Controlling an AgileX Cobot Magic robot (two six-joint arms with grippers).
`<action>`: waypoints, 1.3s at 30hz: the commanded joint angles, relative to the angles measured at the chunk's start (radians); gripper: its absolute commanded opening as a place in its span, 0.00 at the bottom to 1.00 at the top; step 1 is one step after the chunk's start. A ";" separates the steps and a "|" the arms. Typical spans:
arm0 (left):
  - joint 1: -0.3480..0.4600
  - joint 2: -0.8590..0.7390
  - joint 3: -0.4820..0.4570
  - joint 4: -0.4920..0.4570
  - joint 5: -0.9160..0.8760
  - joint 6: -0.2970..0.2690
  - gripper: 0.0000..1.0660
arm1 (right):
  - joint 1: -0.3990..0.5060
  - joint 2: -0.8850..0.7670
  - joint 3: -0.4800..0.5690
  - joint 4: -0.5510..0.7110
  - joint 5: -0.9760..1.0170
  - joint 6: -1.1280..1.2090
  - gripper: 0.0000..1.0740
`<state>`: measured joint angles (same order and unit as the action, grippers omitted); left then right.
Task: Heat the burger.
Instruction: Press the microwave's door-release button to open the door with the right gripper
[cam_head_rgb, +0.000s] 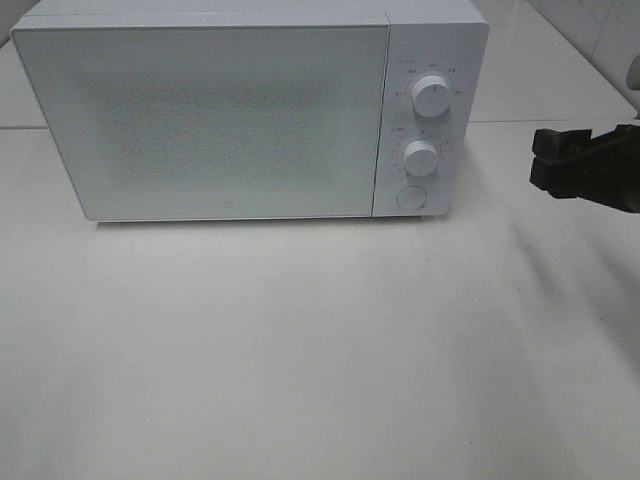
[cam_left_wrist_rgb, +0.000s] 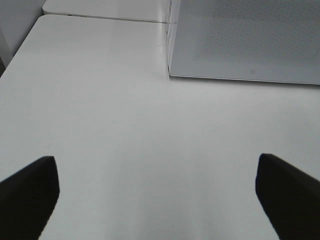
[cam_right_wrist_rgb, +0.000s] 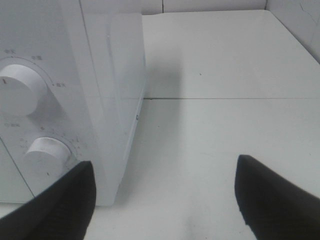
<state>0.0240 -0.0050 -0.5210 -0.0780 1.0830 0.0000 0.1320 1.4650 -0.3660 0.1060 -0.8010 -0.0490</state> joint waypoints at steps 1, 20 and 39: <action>0.002 -0.016 0.002 -0.005 -0.014 0.000 0.94 | 0.051 0.041 0.019 0.082 -0.092 -0.065 0.71; 0.002 -0.016 0.002 -0.005 -0.014 0.000 0.94 | 0.564 0.261 -0.006 0.658 -0.332 -0.241 0.71; 0.002 -0.016 0.002 -0.005 -0.014 0.000 0.94 | 0.698 0.318 -0.083 0.829 -0.307 -0.216 0.65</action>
<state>0.0240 -0.0050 -0.5210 -0.0780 1.0830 0.0000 0.8250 1.7810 -0.4400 0.9200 -1.1120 -0.3050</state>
